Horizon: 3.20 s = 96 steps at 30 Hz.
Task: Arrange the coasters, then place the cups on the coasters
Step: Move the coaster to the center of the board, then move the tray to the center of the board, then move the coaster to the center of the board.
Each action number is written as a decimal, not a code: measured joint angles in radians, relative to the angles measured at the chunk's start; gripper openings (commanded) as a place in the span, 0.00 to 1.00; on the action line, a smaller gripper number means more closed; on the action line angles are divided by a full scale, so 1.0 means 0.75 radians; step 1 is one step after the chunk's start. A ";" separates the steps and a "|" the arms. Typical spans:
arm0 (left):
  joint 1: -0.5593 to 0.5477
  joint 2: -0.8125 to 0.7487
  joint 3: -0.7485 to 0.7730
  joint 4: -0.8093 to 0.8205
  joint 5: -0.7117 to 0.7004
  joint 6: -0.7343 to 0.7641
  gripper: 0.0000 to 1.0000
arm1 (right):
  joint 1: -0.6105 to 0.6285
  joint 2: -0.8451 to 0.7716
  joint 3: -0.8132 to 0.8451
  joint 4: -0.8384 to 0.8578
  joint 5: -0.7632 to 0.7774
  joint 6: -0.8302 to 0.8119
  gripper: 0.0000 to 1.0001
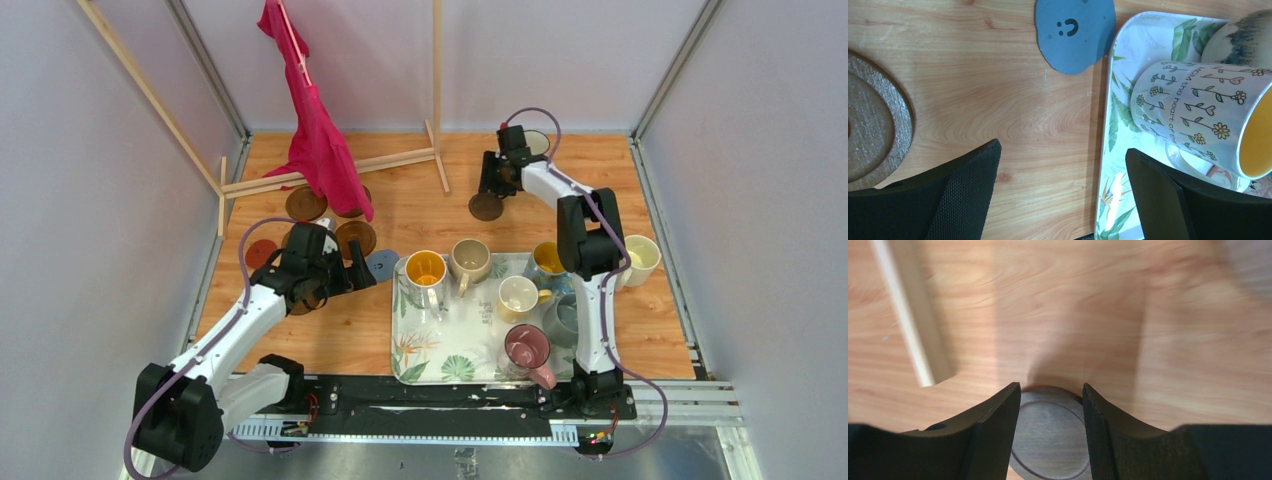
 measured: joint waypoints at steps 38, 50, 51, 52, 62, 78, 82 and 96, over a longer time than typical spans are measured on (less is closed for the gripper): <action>-0.254 0.461 0.034 0.567 -0.080 -0.401 1.00 | 0.340 -0.005 0.060 -0.146 -0.246 0.190 0.81; -0.487 0.407 -0.119 0.617 -0.142 -0.546 1.00 | 0.317 -0.099 -0.008 -0.154 -0.226 0.178 0.74; -0.514 0.427 -0.112 0.648 -0.143 -0.565 1.00 | 0.316 -0.107 -0.016 -0.154 -0.226 0.175 0.73; -0.541 0.451 -0.098 0.668 -0.156 -0.572 1.00 | 0.316 -0.115 -0.023 -0.154 -0.227 0.172 0.71; -0.637 0.766 0.174 0.767 -0.146 -0.617 1.00 | 0.276 -0.145 -0.056 -0.162 -0.228 0.141 0.67; -0.432 0.555 0.226 0.672 -0.180 -0.493 1.00 | 0.241 -0.229 -0.101 -0.222 -0.102 0.070 0.74; -0.382 0.698 0.370 0.628 -0.181 -0.419 1.00 | 0.194 -0.284 -0.151 -0.223 -0.067 0.063 0.80; -0.294 1.019 0.515 0.591 -0.224 -0.325 1.00 | 0.140 -0.264 -0.214 -0.231 -0.031 0.061 0.75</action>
